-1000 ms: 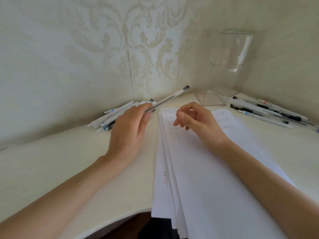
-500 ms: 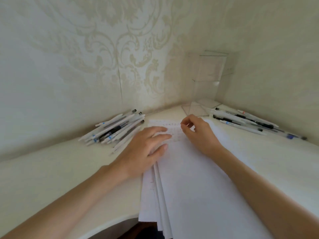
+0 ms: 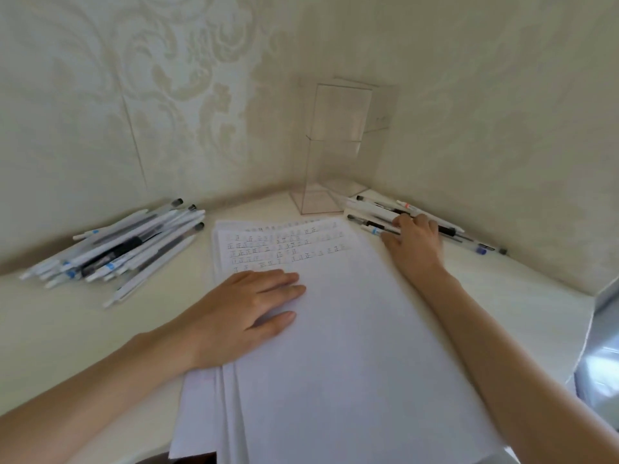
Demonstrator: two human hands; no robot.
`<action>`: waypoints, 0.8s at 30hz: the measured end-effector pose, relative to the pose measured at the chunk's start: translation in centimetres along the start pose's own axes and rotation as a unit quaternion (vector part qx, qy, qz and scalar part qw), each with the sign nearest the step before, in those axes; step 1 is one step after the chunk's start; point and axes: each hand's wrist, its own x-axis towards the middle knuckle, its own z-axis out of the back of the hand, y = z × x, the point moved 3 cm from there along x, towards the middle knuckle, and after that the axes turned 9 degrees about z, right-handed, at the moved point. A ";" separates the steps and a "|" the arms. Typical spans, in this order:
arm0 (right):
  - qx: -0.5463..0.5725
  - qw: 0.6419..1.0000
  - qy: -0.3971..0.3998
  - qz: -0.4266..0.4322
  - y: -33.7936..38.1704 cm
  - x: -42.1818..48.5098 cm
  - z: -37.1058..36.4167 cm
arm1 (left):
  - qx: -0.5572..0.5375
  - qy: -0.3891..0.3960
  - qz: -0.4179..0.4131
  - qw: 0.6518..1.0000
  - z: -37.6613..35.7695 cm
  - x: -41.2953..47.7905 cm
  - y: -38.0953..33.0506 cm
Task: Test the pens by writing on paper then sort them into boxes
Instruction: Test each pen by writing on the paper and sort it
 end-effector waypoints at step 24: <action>-0.008 0.982 -0.124 0.140 3.1 -1.7 1.3 | -0.027 -0.018 0.010 0.999 0.1 -0.2 0.0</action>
